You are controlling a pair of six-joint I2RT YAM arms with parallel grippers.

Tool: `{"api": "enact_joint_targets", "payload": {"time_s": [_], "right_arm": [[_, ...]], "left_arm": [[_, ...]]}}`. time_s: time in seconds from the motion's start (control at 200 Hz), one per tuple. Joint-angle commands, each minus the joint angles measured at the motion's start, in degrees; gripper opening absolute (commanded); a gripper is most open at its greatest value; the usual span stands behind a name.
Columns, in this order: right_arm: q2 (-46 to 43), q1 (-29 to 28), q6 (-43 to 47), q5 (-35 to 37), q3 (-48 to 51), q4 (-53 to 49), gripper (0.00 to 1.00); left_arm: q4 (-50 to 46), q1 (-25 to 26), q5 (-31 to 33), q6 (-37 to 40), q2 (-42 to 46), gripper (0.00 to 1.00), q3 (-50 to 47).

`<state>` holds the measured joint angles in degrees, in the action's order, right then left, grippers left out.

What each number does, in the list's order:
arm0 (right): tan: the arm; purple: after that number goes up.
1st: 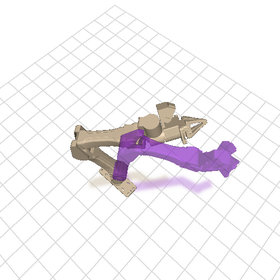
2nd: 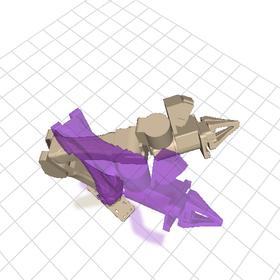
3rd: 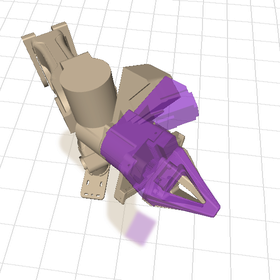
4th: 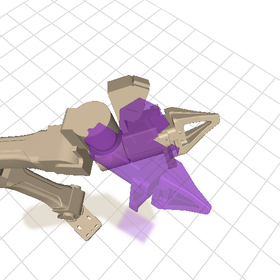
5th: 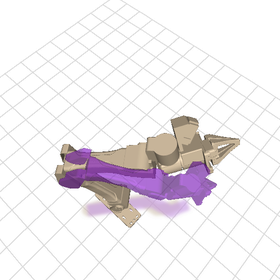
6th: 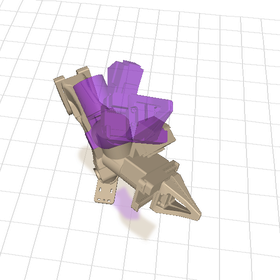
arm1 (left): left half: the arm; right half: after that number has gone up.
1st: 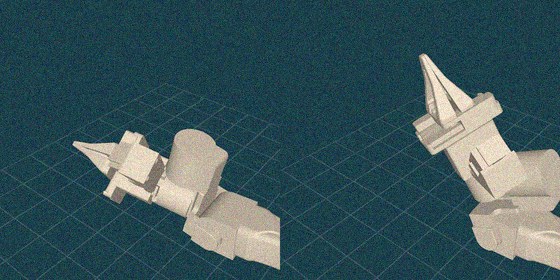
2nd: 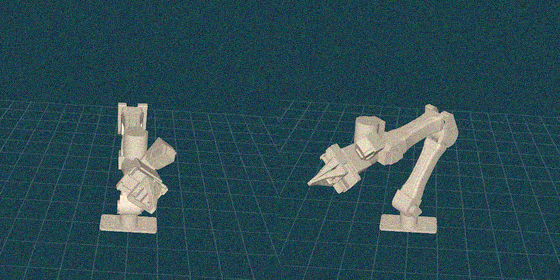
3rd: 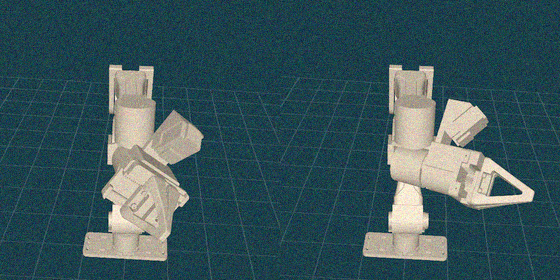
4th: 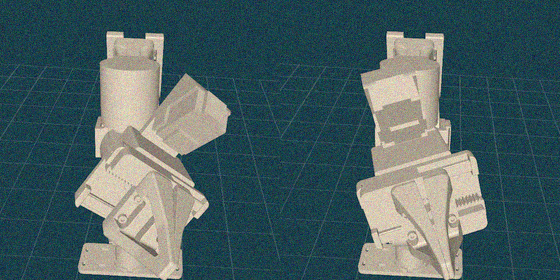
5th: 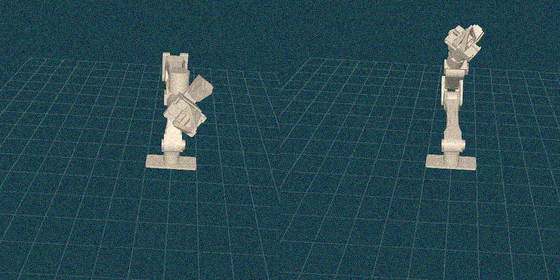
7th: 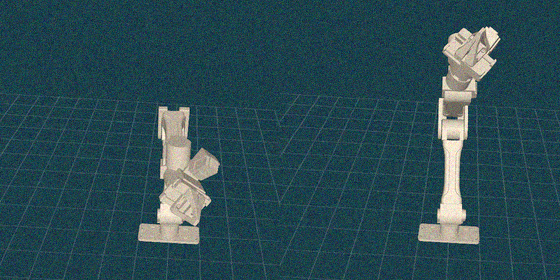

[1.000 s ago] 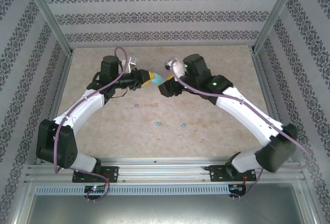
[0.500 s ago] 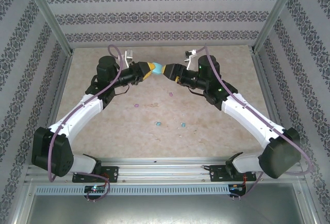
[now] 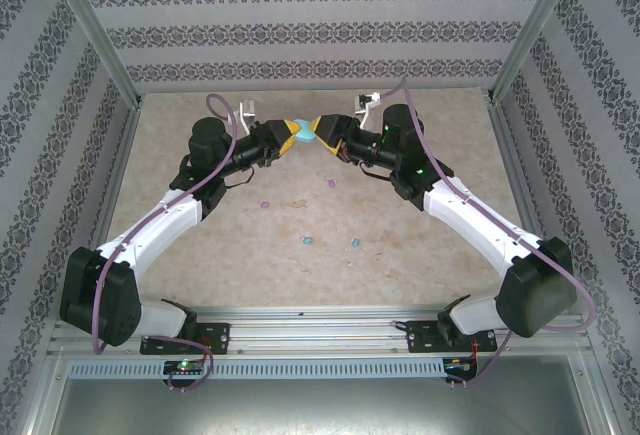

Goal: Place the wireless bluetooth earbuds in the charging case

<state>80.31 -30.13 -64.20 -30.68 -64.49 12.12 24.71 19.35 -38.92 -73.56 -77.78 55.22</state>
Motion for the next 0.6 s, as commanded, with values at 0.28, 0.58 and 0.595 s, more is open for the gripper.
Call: {"api": "enact_joint_targets", "payload": {"time_s": [0.28, 0.58, 0.595], "right_arm": [[2.05, -0.50, -1.48, -4.42, 0.02, 2.52, 0.53], [3.89, 0.42, -5.56, -6.81, 0.14, 9.00, 0.40], [3.86, 0.51, -5.67, -6.78, 0.23, 9.12, 0.40]], "left_arm": [[5.38, 1.06, -2.39, -2.05, 0.82, 0.04, 0.39], [5.61, 1.06, -5.68, -1.37, -0.27, 0.05, 0.87], [5.54, 1.04, -5.69, -1.33, -0.32, 0.05, 0.91]]}}
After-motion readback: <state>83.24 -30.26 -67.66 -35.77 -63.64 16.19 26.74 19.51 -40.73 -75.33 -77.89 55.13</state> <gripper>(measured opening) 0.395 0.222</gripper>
